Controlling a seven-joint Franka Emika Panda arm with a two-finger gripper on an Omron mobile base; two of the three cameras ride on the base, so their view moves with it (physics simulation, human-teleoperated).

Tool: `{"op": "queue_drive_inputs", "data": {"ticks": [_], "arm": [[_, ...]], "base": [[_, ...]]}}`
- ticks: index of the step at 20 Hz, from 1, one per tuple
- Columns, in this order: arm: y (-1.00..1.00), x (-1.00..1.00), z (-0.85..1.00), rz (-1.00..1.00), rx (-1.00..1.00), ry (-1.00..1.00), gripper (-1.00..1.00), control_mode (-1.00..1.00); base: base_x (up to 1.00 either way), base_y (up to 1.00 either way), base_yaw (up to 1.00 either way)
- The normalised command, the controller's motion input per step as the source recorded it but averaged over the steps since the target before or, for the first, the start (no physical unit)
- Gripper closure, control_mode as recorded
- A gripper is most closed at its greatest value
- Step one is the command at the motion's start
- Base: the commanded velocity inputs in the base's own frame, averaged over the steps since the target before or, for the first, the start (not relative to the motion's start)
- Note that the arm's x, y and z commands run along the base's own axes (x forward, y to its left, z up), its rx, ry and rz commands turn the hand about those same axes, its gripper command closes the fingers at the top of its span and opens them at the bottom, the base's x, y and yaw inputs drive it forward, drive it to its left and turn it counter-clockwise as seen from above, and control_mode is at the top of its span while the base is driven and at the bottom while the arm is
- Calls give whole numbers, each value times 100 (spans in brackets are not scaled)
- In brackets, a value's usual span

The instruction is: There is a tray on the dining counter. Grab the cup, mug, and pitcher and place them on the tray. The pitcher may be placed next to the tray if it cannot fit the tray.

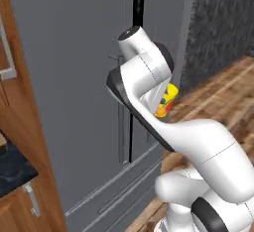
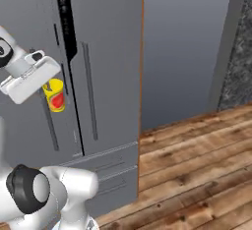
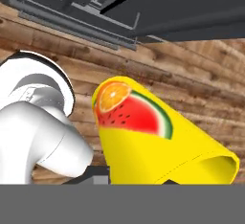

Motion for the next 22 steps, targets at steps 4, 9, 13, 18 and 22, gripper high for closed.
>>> {"op": "queue_drive_inputs", "data": {"ticks": [4,9,13,18,22], "arm": [[0,0,0,0,0,0,100,100],[0,0,0,0,0,0,100,100],[0,0,0,0,0,0,100,100],[0,0,0,0,0,0,100,100],[0,0,0,0,0,0,100,100]], "base": [[0,-42,-79],[0,-37,-77],[0,-36,-72],[0,-34,-70],[0,-24,-65]]}}
